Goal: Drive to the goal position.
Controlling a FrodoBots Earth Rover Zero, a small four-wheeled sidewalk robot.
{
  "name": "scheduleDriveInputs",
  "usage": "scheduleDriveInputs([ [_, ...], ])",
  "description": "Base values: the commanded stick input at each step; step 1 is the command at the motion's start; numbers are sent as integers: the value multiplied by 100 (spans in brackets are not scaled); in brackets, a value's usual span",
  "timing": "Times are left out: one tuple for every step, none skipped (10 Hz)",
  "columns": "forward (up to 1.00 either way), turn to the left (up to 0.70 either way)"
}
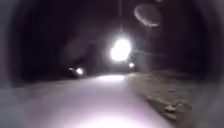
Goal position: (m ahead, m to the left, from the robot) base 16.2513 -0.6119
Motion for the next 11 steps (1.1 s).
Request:
scheduleDriveInputs([
  [100,0],
  [100,0],
  [100,0],
  [100,0],
  [100,0],
  [100,0],
  [100,0],
  [100,0],
  [100,18],
  [100,38],
  [100,36],
])
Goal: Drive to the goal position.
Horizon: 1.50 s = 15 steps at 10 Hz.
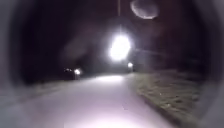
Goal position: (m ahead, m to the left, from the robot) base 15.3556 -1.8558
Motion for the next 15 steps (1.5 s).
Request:
scheduleDriveInputs([
  [100,26],
  [100,6],
  [100,0],
  [100,0],
  [100,0],
  [100,0],
  [100,0],
  [100,0],
  [100,0],
  [100,5],
  [100,35],
  [100,39],
  [100,2],
  [100,0],
  [100,0],
])
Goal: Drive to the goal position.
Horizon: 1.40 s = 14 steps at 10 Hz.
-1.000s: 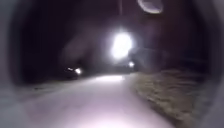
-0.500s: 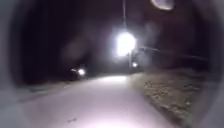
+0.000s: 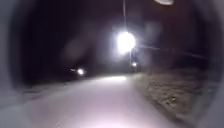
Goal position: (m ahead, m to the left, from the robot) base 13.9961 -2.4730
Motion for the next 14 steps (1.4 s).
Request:
scheduleDriveInputs([
  [100,0],
  [100,0],
  [100,0],
  [100,0],
  [100,0],
  [100,0],
  [100,0],
  [100,0],
  [100,0],
  [100,0],
  [100,0],
  [100,0],
  [100,0],
  [100,0],
])
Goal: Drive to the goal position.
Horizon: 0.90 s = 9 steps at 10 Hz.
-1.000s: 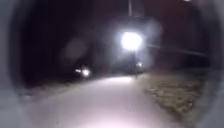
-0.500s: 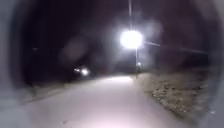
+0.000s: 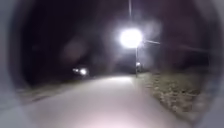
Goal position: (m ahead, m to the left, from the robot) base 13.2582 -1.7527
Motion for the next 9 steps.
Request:
scheduleDriveInputs([
  [100,0],
  [100,0],
  [100,0],
  [100,0],
  [100,0],
  [100,0],
  [100,0],
  [100,0],
  [100,0],
])
